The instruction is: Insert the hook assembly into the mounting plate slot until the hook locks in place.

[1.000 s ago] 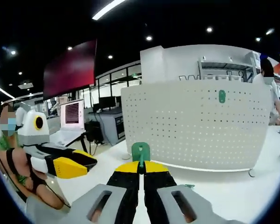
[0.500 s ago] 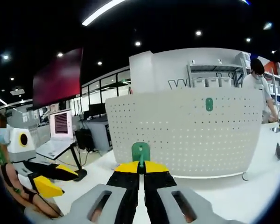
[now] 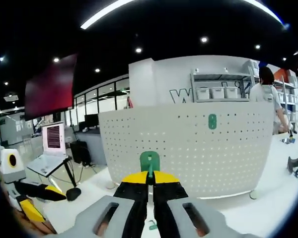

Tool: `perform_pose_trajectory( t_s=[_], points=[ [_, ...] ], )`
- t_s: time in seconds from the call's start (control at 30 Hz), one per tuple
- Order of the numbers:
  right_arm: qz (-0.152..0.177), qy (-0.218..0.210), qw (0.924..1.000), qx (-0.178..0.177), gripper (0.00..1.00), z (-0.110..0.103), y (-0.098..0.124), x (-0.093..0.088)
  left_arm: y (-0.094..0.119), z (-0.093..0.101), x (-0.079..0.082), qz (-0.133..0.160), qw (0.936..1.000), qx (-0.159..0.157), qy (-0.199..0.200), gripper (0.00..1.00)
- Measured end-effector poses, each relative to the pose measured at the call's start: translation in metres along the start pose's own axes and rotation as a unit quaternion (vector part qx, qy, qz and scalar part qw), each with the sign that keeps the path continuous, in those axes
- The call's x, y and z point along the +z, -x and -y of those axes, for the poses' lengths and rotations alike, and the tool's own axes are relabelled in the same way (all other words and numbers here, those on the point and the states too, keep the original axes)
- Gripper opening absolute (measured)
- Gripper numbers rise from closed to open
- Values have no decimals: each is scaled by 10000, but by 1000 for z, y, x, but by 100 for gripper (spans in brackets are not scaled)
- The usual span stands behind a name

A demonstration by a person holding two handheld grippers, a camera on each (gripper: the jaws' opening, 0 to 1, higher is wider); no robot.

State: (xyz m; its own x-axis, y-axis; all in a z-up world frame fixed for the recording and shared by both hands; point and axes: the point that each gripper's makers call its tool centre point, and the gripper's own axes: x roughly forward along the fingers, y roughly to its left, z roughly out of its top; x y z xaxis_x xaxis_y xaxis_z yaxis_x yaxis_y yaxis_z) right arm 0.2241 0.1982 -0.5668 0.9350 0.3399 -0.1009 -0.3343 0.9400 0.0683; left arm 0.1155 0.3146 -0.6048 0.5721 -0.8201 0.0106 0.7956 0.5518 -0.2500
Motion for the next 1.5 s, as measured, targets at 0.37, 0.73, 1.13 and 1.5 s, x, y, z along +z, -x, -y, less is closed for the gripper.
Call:
perform_pose_trajectory(
  t_s=[0.37,0.73,1.13,1.5],
  points=[
    [28,-186,9993,-332,1,25,-11,3,-6,1,-4,-145,9991,-232,-310,64],
    [51,-113,9985,-527,1,37,-24,12,-18,-1,4,199,9981,-529,-238,71],
    [232,-127,9973,-683,1,53,-39,29,-19,-2,-2,3,9961,-670,-573,81],
    [299,-270,9956,-851,1,68,-52,35,-18,3,-6,124,9955,-823,-456,87]
  ],
)
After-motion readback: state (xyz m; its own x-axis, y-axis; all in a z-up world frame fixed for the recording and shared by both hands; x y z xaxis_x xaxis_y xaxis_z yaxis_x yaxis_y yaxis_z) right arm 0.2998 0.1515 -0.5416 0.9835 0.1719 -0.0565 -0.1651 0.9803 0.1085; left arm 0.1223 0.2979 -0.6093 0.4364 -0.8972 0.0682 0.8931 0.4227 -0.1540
